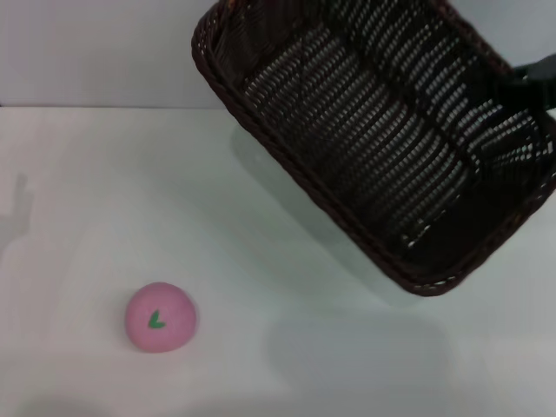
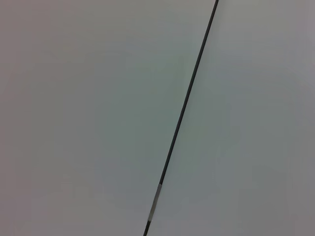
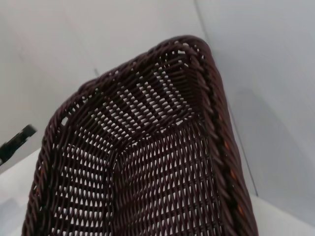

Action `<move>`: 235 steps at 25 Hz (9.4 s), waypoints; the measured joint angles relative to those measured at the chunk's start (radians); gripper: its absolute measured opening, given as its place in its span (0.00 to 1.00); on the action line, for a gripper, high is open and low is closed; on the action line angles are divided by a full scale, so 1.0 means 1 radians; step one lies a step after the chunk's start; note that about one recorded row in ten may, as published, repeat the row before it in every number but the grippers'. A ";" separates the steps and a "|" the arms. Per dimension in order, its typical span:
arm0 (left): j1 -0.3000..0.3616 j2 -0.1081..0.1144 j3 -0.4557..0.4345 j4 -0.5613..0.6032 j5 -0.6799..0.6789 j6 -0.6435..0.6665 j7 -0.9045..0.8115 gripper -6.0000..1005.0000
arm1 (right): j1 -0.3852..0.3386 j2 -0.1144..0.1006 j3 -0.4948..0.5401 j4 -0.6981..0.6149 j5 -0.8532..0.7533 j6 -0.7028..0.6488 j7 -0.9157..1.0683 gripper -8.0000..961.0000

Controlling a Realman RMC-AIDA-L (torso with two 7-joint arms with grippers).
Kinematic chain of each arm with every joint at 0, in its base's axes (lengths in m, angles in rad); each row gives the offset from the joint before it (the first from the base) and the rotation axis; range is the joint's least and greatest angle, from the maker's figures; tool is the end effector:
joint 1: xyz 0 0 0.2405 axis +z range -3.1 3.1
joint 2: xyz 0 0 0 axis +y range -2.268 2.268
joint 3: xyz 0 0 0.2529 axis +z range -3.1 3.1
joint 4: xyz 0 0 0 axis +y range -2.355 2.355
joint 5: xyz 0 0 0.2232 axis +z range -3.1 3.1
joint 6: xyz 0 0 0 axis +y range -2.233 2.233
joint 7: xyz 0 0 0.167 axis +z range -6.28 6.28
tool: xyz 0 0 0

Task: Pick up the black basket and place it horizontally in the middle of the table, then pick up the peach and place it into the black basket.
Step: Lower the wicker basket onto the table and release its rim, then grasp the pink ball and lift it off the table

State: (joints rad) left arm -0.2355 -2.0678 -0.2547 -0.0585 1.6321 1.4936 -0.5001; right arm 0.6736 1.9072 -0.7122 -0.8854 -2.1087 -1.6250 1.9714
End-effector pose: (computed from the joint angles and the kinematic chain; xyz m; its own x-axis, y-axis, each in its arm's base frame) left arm -0.3868 0.2644 0.0242 0.4671 -0.1516 0.8711 0.8807 -0.0082 -0.4736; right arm 0.2199 0.4076 0.0819 0.7464 -0.5436 -0.3839 -0.6331 -0.7577 -0.1582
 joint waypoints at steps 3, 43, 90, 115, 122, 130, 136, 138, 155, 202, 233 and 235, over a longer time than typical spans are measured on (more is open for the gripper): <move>0.000 0.000 0.002 -0.005 0.000 0.000 0.000 0.59 | 0.018 -0.022 0.007 -0.036 0.002 -0.048 -0.043 0.16; 0.051 -0.001 0.104 -0.121 0.002 0.080 -0.016 0.58 | 0.326 -0.022 -0.253 0.163 -0.166 -0.041 -0.517 0.16; 0.054 -0.001 0.125 -0.136 0.002 0.082 -0.026 0.58 | 0.309 0.004 -0.248 0.146 -0.215 0.039 -0.545 0.27; 0.050 0.007 0.274 0.051 0.067 0.112 -0.240 0.58 | -0.267 0.123 0.160 0.258 0.827 0.367 -0.856 0.33; 0.059 0.014 0.483 0.305 0.156 0.194 -0.435 0.58 | -0.353 0.153 0.249 0.363 0.855 0.292 -0.866 0.33; 0.072 0.044 0.556 0.378 0.333 0.252 -0.513 0.58 | -0.361 0.161 0.299 0.435 0.860 0.292 -0.875 0.33; 0.068 0.032 0.557 0.380 0.436 0.250 -0.502 0.58 | -0.338 0.160 0.313 0.478 0.861 0.300 -0.905 0.33; 0.065 0.027 0.558 0.381 0.444 0.246 -0.500 0.58 | -0.325 0.157 0.320 0.506 0.861 0.306 -0.939 0.33; 0.019 0.008 0.581 0.358 0.500 0.121 -0.486 0.50 | -0.304 0.162 0.343 0.544 0.862 0.353 -0.991 0.33; 0.101 0.027 0.526 0.345 0.396 0.228 -0.454 0.57 | -0.328 0.162 0.359 0.572 0.860 0.387 -1.006 0.33; 0.089 0.006 0.605 0.296 0.383 0.093 -0.354 0.37 | -0.319 0.160 0.359 0.576 0.862 0.414 -1.019 0.33; 0.088 0.006 0.599 0.294 0.382 0.093 -0.353 0.31 | -0.319 0.160 0.359 0.576 0.862 0.415 -1.019 0.33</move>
State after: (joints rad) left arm -0.1476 -2.0617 0.3440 0.2353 2.0144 1.5866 -0.8526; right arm 0.3543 2.0674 -0.3528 -0.3098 -1.2470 -1.2104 0.9526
